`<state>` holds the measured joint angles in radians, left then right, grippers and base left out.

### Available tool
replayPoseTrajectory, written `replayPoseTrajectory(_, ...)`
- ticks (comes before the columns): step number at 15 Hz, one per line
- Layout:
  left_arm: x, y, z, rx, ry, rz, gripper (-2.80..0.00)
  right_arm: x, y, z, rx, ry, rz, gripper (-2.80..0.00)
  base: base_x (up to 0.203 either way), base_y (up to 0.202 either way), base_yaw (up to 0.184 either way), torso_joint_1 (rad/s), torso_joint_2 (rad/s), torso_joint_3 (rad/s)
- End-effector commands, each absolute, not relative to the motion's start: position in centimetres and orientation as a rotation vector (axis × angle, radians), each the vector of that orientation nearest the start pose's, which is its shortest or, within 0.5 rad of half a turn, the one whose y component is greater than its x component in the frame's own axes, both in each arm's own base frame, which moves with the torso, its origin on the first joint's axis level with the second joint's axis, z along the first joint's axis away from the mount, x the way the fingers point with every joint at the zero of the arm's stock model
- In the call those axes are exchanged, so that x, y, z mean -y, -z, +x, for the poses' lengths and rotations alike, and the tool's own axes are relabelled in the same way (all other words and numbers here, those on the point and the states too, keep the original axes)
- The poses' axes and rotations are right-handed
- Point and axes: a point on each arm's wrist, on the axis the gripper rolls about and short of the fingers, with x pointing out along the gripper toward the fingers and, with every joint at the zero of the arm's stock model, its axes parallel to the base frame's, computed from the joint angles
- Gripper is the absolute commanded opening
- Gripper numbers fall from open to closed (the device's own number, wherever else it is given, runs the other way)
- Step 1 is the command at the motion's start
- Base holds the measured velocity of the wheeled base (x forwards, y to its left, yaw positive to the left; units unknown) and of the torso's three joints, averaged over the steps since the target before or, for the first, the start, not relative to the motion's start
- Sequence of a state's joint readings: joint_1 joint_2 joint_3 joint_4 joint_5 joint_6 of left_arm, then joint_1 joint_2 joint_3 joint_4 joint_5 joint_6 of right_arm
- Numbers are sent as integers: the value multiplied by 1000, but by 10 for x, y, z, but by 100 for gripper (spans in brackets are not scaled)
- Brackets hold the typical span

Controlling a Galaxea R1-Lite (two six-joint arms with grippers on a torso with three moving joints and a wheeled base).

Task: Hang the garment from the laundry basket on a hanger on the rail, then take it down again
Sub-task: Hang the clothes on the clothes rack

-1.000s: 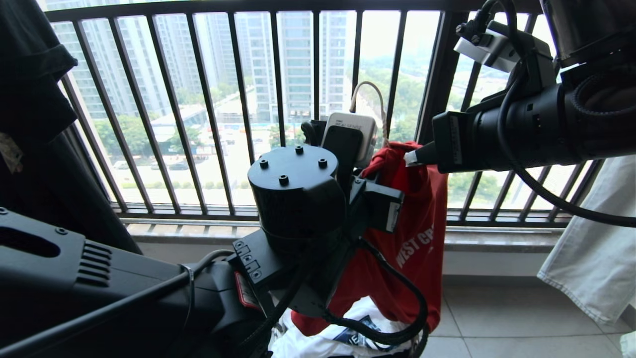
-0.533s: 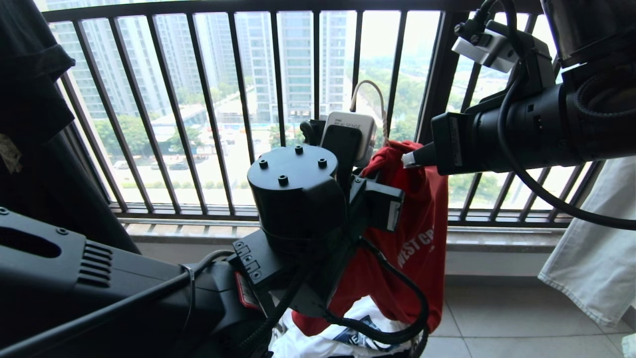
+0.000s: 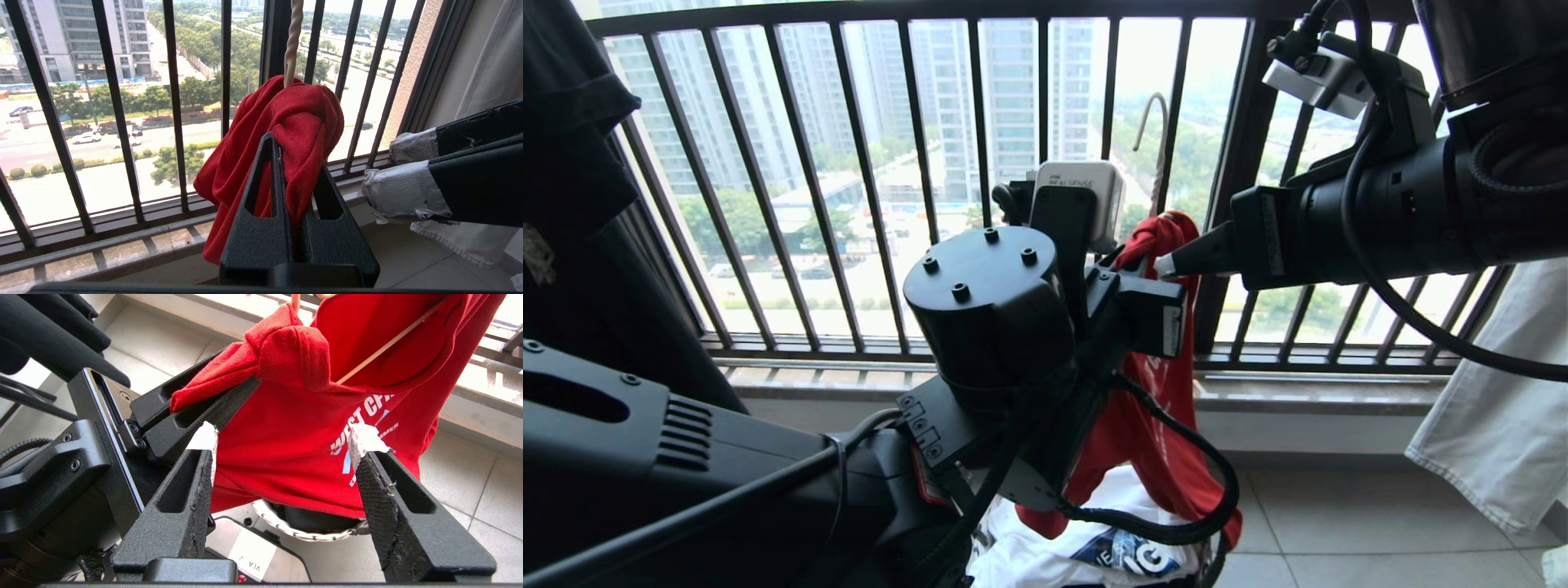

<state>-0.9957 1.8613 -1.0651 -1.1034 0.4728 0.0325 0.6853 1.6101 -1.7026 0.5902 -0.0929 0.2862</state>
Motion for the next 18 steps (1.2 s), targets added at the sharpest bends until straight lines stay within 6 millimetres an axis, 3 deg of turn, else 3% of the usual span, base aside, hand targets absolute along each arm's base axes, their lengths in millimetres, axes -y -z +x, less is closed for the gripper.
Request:
replayPoseTrajectory(1,293,-248,203,248,510,-185,-280,-163,-347,203,-526,-491,86,0,0,0,0,0,0,0)
replayPoseTrajectory(6,282,-261,199,280,538,-214,-280,-132,-357,195,-474,-389,91,0,0,0,0,0,0,0)
replayPoseTrajectory(9,280,-262,201,281,532,-219,-280,-112,-349,187,-485,-341,45,0,0,0,0,0,0,0)
replayPoseTrajectory(10,280,-263,201,282,532,-220,-280,-108,-345,187,-492,-324,41,-280,0,0,0,0,0,0)
replayPoseTrajectory(13,279,-264,200,284,531,-222,-280,-96,-337,198,-520,-253,53,-280,0,0,0,0,0,0)
replayPoseTrajectory(18,274,-271,197,299,530,-233,-280,-108,-320,231,-462,-246,83,-280,0,0,0,0,0,0)
